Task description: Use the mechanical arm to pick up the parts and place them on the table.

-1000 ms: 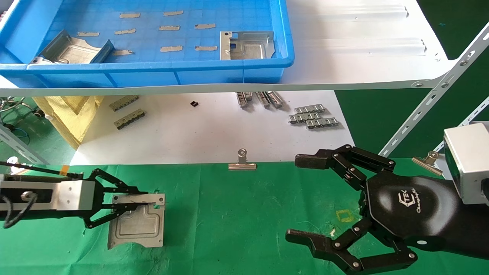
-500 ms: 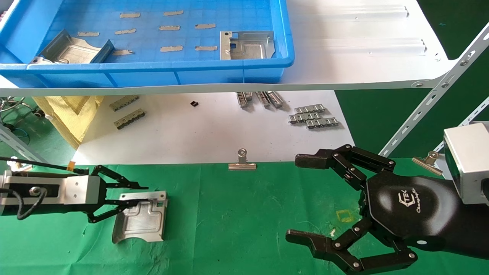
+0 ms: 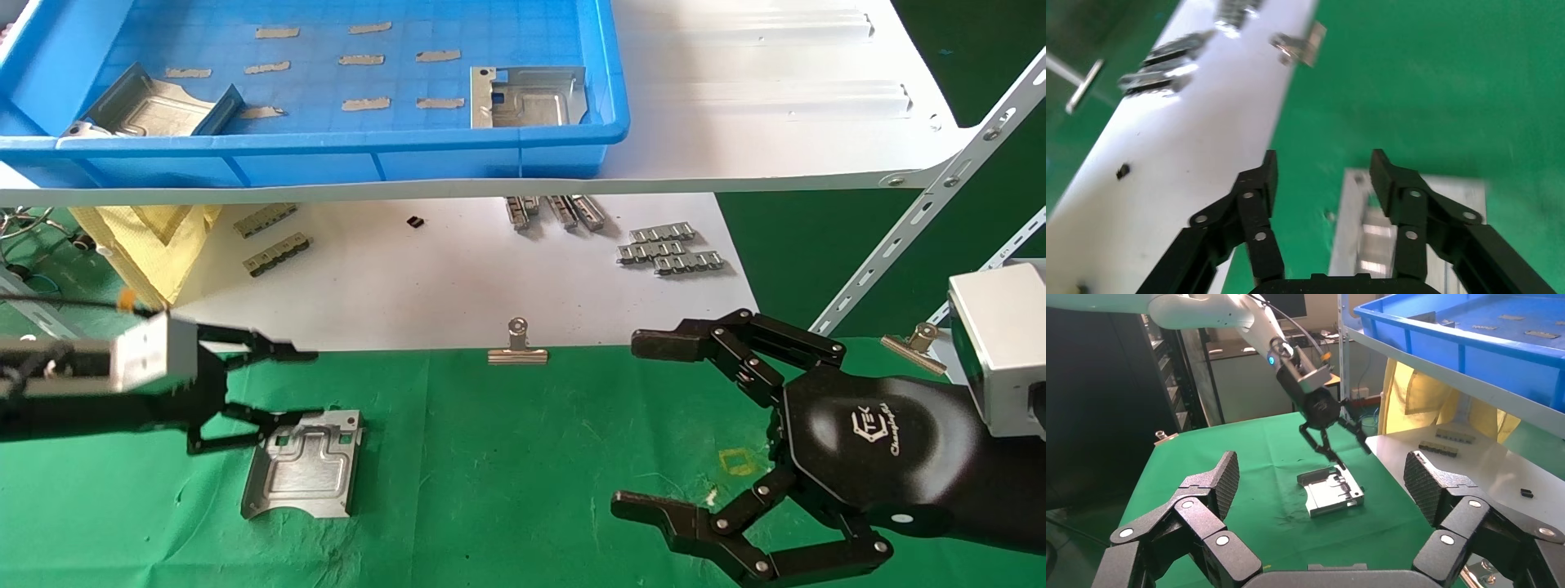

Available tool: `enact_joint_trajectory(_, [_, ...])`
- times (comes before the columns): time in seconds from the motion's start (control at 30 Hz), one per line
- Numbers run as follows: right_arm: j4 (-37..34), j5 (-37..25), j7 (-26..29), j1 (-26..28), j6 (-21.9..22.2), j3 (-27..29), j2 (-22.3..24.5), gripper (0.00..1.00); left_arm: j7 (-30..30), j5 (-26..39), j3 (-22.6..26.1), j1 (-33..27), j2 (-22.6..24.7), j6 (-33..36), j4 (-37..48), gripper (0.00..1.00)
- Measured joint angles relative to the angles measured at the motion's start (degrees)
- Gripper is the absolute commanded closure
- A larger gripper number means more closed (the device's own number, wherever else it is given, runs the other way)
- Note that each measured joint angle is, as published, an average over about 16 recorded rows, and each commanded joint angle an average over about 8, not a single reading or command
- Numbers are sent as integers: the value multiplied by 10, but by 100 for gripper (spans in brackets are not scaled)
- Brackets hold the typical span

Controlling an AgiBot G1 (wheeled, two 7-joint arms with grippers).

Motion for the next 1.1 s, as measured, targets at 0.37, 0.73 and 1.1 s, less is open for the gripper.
enact_joint_trajectory(0.37, [0, 0, 0, 0, 0, 0, 0, 0, -75, -45, -26, 11, 1, 2, 25, 0])
enact_joint_trajectory(0.73, [0, 0, 0, 0, 0, 0, 0, 0, -95, -56, -37, 29, -8, -2, -17, 0])
enact_joint_trajectory(1.1, [0, 0, 0, 0, 0, 0, 0, 0, -167, -95, -72, 87, -33, -11, -137, 0])
